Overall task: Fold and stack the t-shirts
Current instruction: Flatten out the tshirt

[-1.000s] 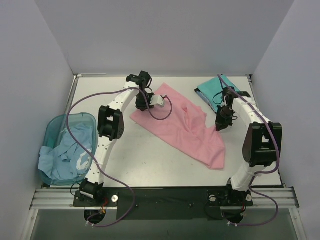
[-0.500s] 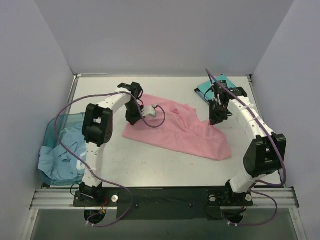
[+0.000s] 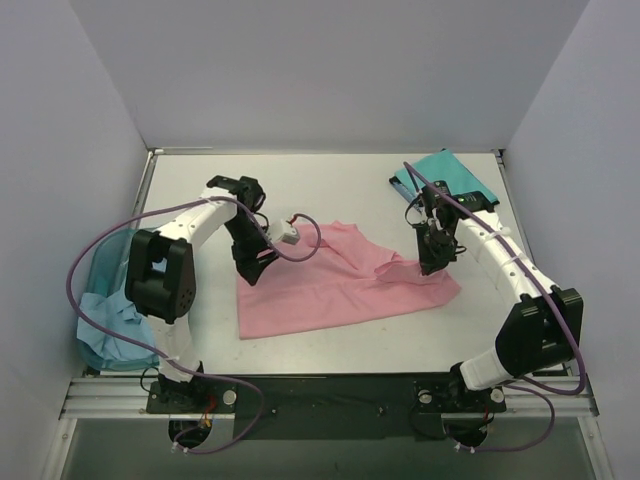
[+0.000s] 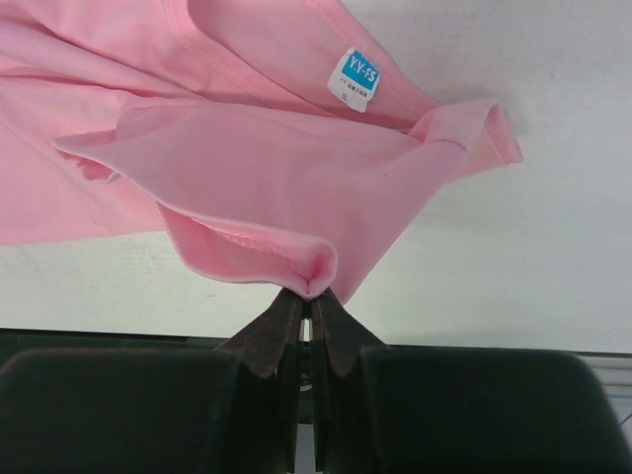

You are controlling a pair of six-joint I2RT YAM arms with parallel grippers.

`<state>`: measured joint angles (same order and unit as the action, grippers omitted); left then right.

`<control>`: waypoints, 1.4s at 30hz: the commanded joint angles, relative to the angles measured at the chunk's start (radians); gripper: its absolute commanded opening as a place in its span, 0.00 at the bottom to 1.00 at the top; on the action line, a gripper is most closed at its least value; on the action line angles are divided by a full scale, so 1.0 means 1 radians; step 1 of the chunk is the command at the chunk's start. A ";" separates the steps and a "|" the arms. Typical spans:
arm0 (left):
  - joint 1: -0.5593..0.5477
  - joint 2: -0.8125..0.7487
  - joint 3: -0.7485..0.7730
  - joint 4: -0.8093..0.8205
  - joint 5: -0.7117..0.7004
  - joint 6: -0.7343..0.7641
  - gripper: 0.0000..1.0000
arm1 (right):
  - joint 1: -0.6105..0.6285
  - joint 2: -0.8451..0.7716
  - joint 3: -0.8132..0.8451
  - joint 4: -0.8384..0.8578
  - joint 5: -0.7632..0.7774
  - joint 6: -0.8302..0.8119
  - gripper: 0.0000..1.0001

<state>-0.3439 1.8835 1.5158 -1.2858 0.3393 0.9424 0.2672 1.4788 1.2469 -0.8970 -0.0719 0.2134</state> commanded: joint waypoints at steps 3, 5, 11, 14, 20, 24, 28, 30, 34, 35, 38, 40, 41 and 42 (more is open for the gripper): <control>-0.040 -0.035 -0.161 0.063 0.034 -0.111 0.70 | -0.005 -0.031 -0.006 -0.026 0.029 -0.011 0.00; -0.032 -0.027 -0.190 0.118 -0.006 -0.123 0.70 | -0.005 -0.029 -0.012 -0.022 0.023 -0.014 0.00; 0.023 0.072 -0.189 0.181 -0.080 -0.131 0.70 | -0.005 -0.037 -0.040 -0.013 0.015 -0.026 0.00; 0.022 0.048 -0.224 0.190 -0.050 -0.128 0.70 | -0.005 -0.048 -0.063 0.000 0.009 -0.029 0.00; 0.023 0.020 -0.146 0.171 -0.042 -0.129 0.70 | -0.005 -0.029 -0.067 0.007 -0.015 -0.034 0.00; 0.023 0.037 -0.128 0.175 -0.048 -0.126 0.70 | -0.005 -0.025 -0.052 0.006 -0.017 -0.040 0.00; 0.023 0.060 -0.173 0.146 -0.040 -0.108 0.70 | -0.008 -0.031 -0.055 0.006 -0.009 -0.048 0.00; 0.022 0.045 -0.201 0.129 -0.007 -0.090 0.69 | -0.011 -0.032 -0.063 0.007 -0.006 -0.048 0.00; 0.022 0.022 -0.230 0.100 0.018 -0.070 0.67 | -0.014 -0.029 -0.072 0.010 -0.012 -0.049 0.00; 0.022 0.020 -0.233 0.091 0.017 -0.065 0.66 | -0.014 -0.029 -0.072 0.010 -0.017 -0.048 0.00; 0.022 0.020 -0.240 0.091 0.012 -0.059 0.65 | -0.014 -0.026 -0.064 0.010 -0.019 -0.049 0.00; 0.022 0.019 -0.232 0.088 0.015 -0.062 0.60 | -0.014 -0.029 -0.063 0.010 -0.017 -0.052 0.00; 0.022 0.017 -0.232 0.082 0.020 -0.063 0.59 | -0.014 -0.028 -0.064 0.010 -0.017 -0.051 0.00; 0.020 0.017 -0.229 0.080 0.021 -0.062 0.59 | -0.014 -0.028 -0.067 0.010 -0.016 -0.051 0.00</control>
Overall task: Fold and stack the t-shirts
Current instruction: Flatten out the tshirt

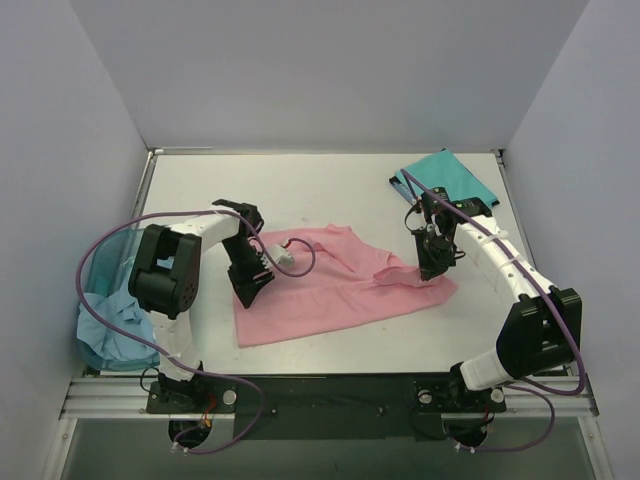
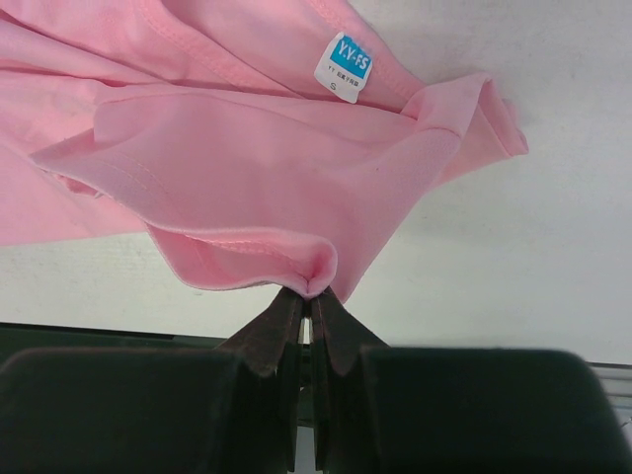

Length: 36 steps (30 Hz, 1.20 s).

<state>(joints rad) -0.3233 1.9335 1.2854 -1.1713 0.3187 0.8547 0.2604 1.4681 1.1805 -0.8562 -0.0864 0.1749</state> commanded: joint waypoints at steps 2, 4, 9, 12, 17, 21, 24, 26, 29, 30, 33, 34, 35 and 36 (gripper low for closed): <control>-0.003 -0.039 0.008 -0.056 0.052 0.030 0.59 | -0.007 -0.017 -0.004 -0.030 -0.003 -0.009 0.00; -0.002 -0.051 0.018 -0.071 0.068 0.038 0.59 | -0.007 -0.017 -0.007 -0.030 -0.003 -0.008 0.00; -0.005 -0.067 0.008 -0.085 0.063 0.049 0.60 | -0.009 -0.017 -0.012 -0.030 -0.001 -0.009 0.00; -0.005 -0.071 -0.011 -0.087 0.068 0.053 0.60 | -0.009 -0.015 -0.009 -0.030 -0.007 -0.011 0.00; -0.007 -0.068 -0.026 -0.059 0.040 0.049 0.60 | -0.010 -0.009 -0.007 -0.029 -0.010 -0.012 0.00; -0.005 -0.053 -0.060 0.002 -0.018 0.032 0.62 | -0.010 -0.009 -0.005 -0.029 -0.013 -0.015 0.00; -0.005 -0.047 -0.069 0.045 -0.049 0.020 0.62 | -0.012 -0.015 -0.012 -0.027 -0.013 -0.015 0.00; -0.005 -0.048 -0.072 0.059 -0.052 0.015 0.61 | -0.012 -0.020 -0.018 -0.026 -0.015 -0.017 0.00; -0.007 -0.060 -0.077 0.081 -0.058 0.004 0.61 | -0.013 -0.025 -0.028 -0.023 -0.021 -0.017 0.00; -0.007 -0.067 -0.077 0.088 -0.058 0.001 0.61 | -0.015 -0.026 -0.030 -0.021 -0.024 -0.017 0.00; -0.010 -0.097 -0.092 0.149 -0.081 -0.017 0.62 | -0.015 -0.026 -0.035 -0.017 -0.024 -0.015 0.00; -0.013 -0.103 -0.103 0.169 -0.089 -0.023 0.62 | -0.015 -0.026 -0.035 -0.017 -0.024 -0.015 0.00; -0.019 -0.113 -0.127 0.200 -0.104 -0.026 0.61 | -0.013 -0.026 -0.033 -0.015 -0.027 -0.014 0.00; -0.026 -0.116 -0.139 0.212 -0.112 -0.028 0.59 | -0.015 -0.029 -0.030 -0.015 -0.026 -0.014 0.00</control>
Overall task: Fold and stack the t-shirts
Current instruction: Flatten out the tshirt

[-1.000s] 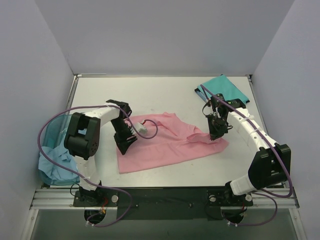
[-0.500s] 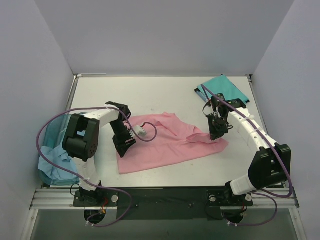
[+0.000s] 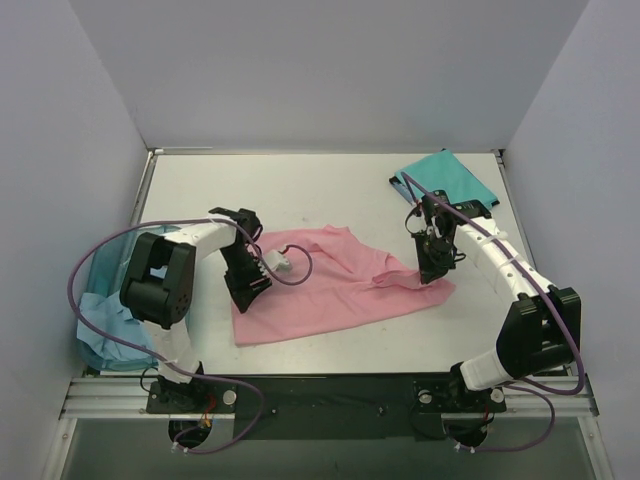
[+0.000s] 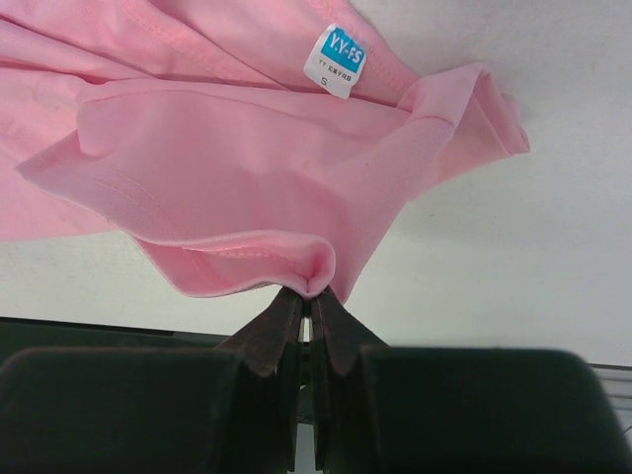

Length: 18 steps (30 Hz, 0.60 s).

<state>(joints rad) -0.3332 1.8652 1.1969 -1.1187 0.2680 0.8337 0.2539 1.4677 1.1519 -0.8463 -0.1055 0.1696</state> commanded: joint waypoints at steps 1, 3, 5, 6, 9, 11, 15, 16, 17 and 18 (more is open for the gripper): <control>-0.020 -0.058 -0.080 0.190 -0.079 -0.014 0.54 | -0.008 -0.030 -0.001 -0.023 -0.007 -0.008 0.00; -0.032 -0.064 -0.118 0.218 -0.096 -0.030 0.40 | -0.010 -0.040 0.000 -0.017 -0.005 -0.005 0.00; -0.043 -0.073 -0.137 0.224 -0.086 -0.048 0.21 | -0.013 -0.047 0.000 -0.017 -0.003 -0.004 0.00; -0.046 -0.075 -0.141 0.223 -0.076 -0.059 0.16 | -0.013 -0.050 0.000 -0.017 -0.003 0.001 0.00; -0.047 -0.096 -0.126 0.194 -0.035 -0.082 0.00 | -0.028 -0.061 0.002 -0.017 -0.008 0.007 0.00; -0.043 -0.107 -0.083 0.146 -0.012 -0.096 0.00 | -0.048 -0.079 0.006 -0.017 -0.023 0.013 0.00; -0.026 -0.138 0.071 0.033 0.010 -0.125 0.00 | -0.088 -0.116 0.055 -0.031 -0.040 0.018 0.00; -0.014 -0.146 0.145 -0.001 0.008 -0.134 0.00 | -0.091 -0.122 0.093 -0.045 -0.031 0.015 0.00; 0.002 -0.152 0.182 -0.015 0.002 -0.140 0.00 | -0.103 -0.130 0.148 -0.051 -0.028 0.013 0.00; 0.009 -0.155 0.272 -0.042 -0.013 -0.154 0.00 | -0.111 -0.132 0.173 -0.060 -0.028 0.007 0.00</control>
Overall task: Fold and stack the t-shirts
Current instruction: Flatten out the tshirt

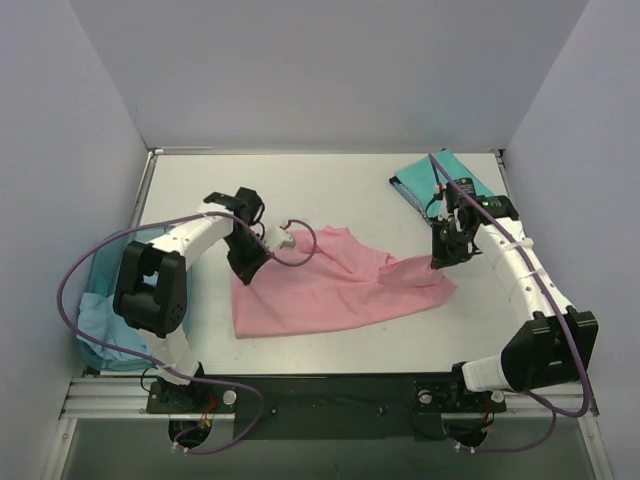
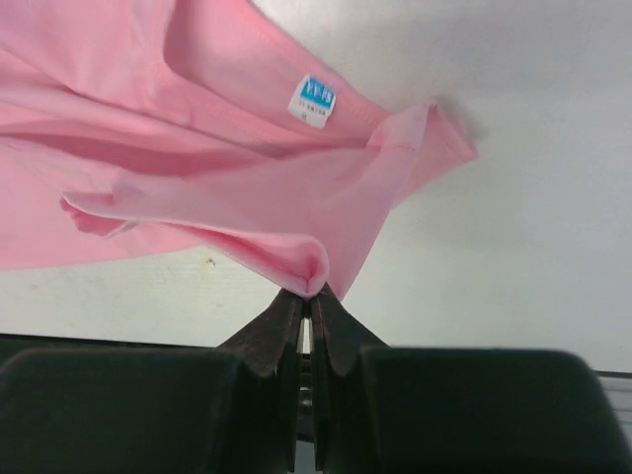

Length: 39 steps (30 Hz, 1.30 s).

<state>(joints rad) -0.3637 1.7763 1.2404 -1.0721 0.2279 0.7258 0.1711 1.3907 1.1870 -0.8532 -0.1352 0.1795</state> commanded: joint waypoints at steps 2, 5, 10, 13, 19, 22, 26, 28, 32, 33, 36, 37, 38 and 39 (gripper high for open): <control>0.057 -0.069 0.378 -0.123 -0.005 -0.063 0.00 | -0.056 -0.056 0.242 -0.061 -0.018 -0.009 0.00; 0.072 -0.064 0.664 -0.161 -0.044 -0.081 0.00 | -0.105 -0.032 0.481 -0.069 -0.041 -0.020 0.00; 0.083 -0.034 1.103 -0.259 -0.183 -0.095 0.00 | -0.131 0.005 0.932 -0.093 -0.030 -0.031 0.00; 0.083 -0.054 1.312 -0.322 -0.266 -0.101 0.00 | -0.133 -0.054 1.025 -0.087 -0.021 -0.048 0.00; 0.085 -0.355 1.182 -0.175 -0.400 -0.147 0.00 | -0.133 -0.373 0.841 0.046 -0.038 -0.034 0.00; 0.100 -0.383 1.200 -0.183 -0.417 -0.152 0.00 | -0.131 -0.455 0.790 0.109 -0.116 -0.009 0.00; 0.101 -0.380 1.133 -0.157 -0.418 -0.144 0.00 | -0.131 -0.383 0.818 0.121 -0.197 -0.005 0.00; 0.101 -0.344 1.108 -0.114 -0.412 -0.131 0.00 | -0.131 -0.301 0.816 0.140 -0.228 -0.014 0.00; 0.123 -0.186 1.160 0.003 -0.432 -0.071 0.00 | -0.131 -0.097 0.871 0.222 -0.248 -0.049 0.00; 0.144 -0.119 1.188 0.020 -0.429 -0.068 0.00 | -0.131 -0.012 0.910 0.238 -0.242 -0.052 0.00; 0.157 0.015 1.321 0.134 -0.461 -0.042 0.00 | -0.131 0.166 1.026 0.339 -0.236 -0.052 0.00; 0.158 0.073 1.340 0.164 -0.472 -0.034 0.00 | -0.131 0.273 1.125 0.358 -0.238 -0.046 0.00; 0.158 0.127 1.381 0.228 -0.493 -0.014 0.00 | -0.133 0.382 1.246 0.391 -0.231 -0.029 0.00; 0.158 0.152 1.421 0.300 -0.519 0.006 0.00 | -0.134 0.424 1.299 0.440 -0.228 -0.005 0.00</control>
<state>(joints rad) -0.2173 1.8427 2.5240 -1.0309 -0.1940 0.6659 0.0406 1.6218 2.2715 -0.5999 -0.3676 0.1455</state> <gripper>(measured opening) 0.022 0.005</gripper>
